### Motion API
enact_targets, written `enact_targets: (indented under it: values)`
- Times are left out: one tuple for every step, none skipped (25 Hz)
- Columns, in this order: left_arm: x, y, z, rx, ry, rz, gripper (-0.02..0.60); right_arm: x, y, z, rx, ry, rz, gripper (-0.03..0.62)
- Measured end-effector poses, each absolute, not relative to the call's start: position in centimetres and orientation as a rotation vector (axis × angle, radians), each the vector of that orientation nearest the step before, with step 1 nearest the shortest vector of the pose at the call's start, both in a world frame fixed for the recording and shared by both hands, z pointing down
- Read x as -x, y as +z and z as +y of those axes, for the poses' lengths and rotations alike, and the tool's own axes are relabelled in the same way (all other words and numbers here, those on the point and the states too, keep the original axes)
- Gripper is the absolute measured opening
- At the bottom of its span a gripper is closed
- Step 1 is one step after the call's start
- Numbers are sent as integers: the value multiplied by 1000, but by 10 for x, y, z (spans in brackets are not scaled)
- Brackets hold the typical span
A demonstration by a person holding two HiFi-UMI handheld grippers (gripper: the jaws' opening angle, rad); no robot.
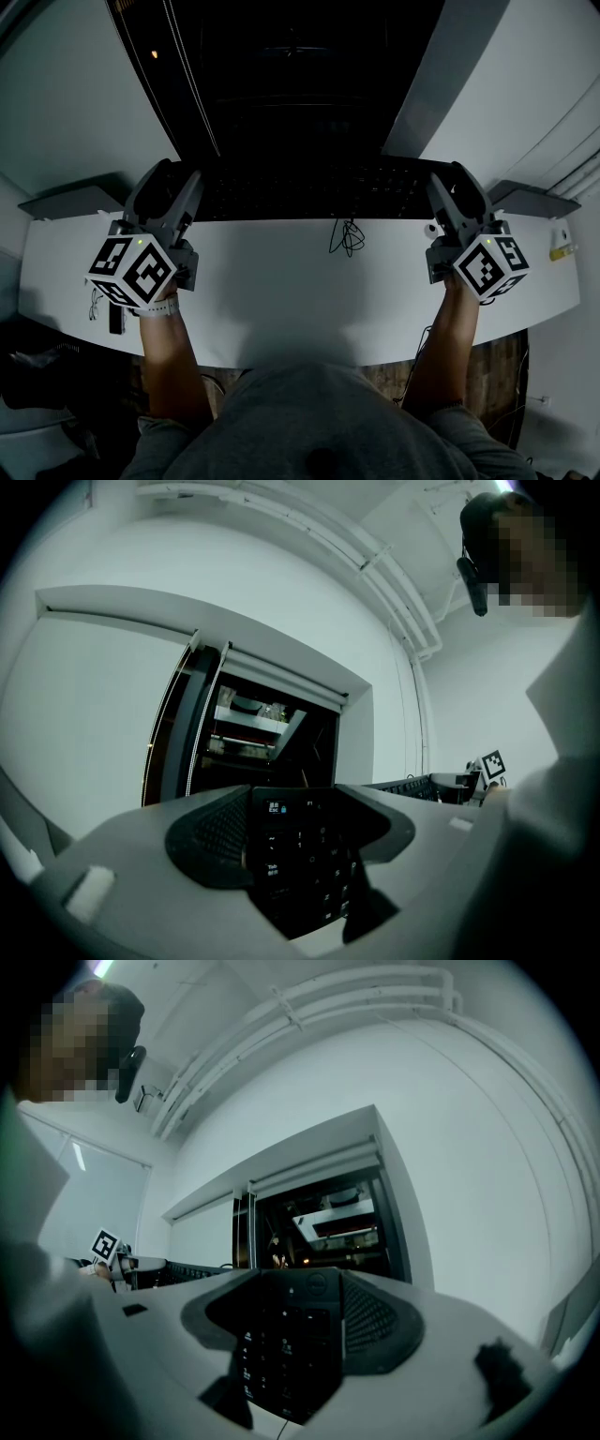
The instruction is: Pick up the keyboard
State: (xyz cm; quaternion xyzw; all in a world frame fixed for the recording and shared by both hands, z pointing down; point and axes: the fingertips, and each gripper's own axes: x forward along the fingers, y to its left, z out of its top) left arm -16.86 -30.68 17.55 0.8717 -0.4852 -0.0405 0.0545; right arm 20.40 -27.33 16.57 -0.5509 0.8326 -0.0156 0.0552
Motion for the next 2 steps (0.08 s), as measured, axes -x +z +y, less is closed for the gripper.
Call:
enact_targets:
  values:
    - [168, 176, -307, -2647, -123, -1472, 264, -204, 166, -273, 1674, -48, 2526, 273]
    - [168, 176, -307, -2647, -123, -1471, 264, -205, 166, -273, 1675, -48, 2524, 273]
